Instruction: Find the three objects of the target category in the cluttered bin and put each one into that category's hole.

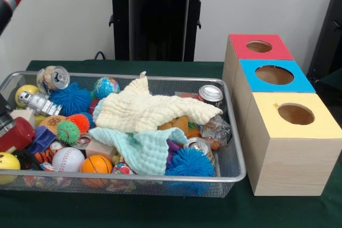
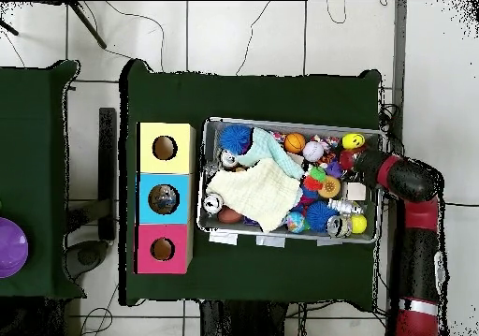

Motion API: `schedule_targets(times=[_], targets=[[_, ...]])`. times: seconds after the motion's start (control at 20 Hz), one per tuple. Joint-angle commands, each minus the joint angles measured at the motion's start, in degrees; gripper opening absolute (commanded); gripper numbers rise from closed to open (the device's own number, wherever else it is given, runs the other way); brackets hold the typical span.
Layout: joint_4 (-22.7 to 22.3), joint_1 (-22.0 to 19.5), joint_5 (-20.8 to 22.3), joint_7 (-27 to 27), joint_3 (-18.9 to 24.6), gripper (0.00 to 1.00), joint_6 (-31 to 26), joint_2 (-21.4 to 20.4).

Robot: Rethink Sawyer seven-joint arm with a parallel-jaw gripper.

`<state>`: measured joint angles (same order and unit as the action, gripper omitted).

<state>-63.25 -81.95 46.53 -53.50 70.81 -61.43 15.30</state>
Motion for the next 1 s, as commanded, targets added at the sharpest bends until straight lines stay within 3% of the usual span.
schedule_targets(times=[0.05,0.2,0.65,0.9,1.0], targets=[[6.5,18.2,25.0,-8.4,-15.8,0.0,38.8,0.9],[4.4,21.8,27.0,-15.8,-19.9,0.0,38.0,-4.8],[-1.0,24.5,24.8,-20.2,-23.0,0.0,33.9,-13.2],[-8.2,26.3,25.9,-30.4,-26.5,0.0,35.0,-20.9],[-11.7,27.4,26.9,-36.9,-28.7,0.0,37.0,-24.4]])
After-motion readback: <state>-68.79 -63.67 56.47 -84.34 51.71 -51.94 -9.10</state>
